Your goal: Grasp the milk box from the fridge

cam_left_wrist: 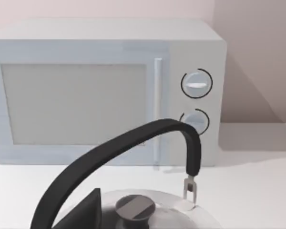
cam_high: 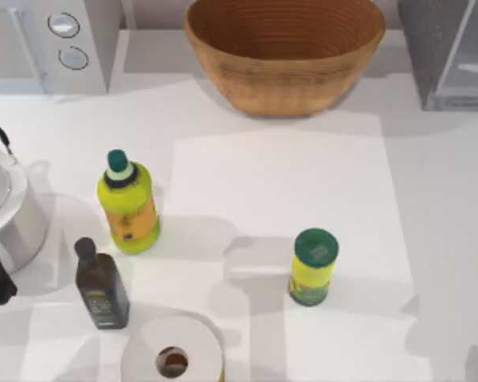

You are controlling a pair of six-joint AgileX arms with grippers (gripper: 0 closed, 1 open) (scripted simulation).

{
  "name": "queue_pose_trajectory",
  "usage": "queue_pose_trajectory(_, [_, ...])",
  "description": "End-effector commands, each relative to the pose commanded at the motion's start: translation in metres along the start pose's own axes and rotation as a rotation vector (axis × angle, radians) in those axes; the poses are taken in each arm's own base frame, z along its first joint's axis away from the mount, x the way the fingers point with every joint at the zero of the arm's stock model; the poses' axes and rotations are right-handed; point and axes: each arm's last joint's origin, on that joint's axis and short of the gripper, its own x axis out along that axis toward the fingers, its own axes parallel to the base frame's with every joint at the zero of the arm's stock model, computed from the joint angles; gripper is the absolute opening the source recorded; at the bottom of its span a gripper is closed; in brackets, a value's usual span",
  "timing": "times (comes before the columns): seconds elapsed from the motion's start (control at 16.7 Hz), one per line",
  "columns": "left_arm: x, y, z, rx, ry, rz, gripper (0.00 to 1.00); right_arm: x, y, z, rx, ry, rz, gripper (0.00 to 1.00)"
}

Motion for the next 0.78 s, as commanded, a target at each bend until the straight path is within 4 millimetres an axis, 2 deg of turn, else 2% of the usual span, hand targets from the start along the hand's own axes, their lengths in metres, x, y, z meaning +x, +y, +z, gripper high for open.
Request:
queue_pose_trajectory(0.3, [0.0,0.0,0.0,0.0,0.0,0.0,1.0,0.002,-0.014,-0.017,-0.001,-0.005,0.001,1.0])
queue_pose_trajectory(0.66, [0.0,0.0,0.0,0.0,0.0,0.0,1.0,0.002,-0.013,-0.018,0.002,-0.002,0.005,1.0])
queue_pose_trajectory(0.78, [0.0,0.0,0.0,0.0,0.0,0.0,1.0,0.013,-0.011,-0.02,0.022,0.004,0.025,1.0])
